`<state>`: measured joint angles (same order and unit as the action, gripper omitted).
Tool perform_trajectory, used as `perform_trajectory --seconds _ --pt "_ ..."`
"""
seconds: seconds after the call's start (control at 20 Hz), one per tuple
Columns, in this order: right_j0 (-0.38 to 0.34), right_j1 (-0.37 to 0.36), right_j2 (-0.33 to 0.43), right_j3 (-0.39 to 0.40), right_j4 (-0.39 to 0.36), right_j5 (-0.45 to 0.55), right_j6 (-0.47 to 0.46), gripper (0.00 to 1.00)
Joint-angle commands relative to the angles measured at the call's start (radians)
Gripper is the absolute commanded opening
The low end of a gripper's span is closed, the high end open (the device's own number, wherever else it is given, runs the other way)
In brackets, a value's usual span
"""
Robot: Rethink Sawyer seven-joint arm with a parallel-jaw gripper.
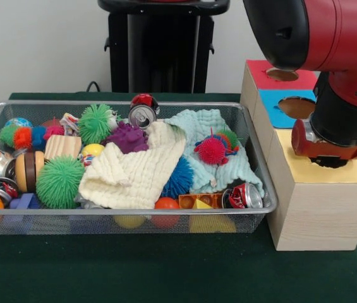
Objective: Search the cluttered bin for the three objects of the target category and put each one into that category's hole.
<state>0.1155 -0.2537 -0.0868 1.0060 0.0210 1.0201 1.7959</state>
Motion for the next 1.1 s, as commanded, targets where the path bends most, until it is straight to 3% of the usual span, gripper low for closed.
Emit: perform_trajectory --seconds 0.05,0.6,0.9,1.1 --pt "-0.023 0.027 0.029 0.056 -0.009 0.035 0.122 0.00" --pt "-0.025 0.023 0.026 0.058 -0.017 -0.001 0.120 0.00" --pt "-0.091 -0.172 0.099 0.262 0.050 -0.085 0.037 0.00" --pt "-0.122 -0.202 0.126 0.305 0.071 -0.146 0.046 0.00"
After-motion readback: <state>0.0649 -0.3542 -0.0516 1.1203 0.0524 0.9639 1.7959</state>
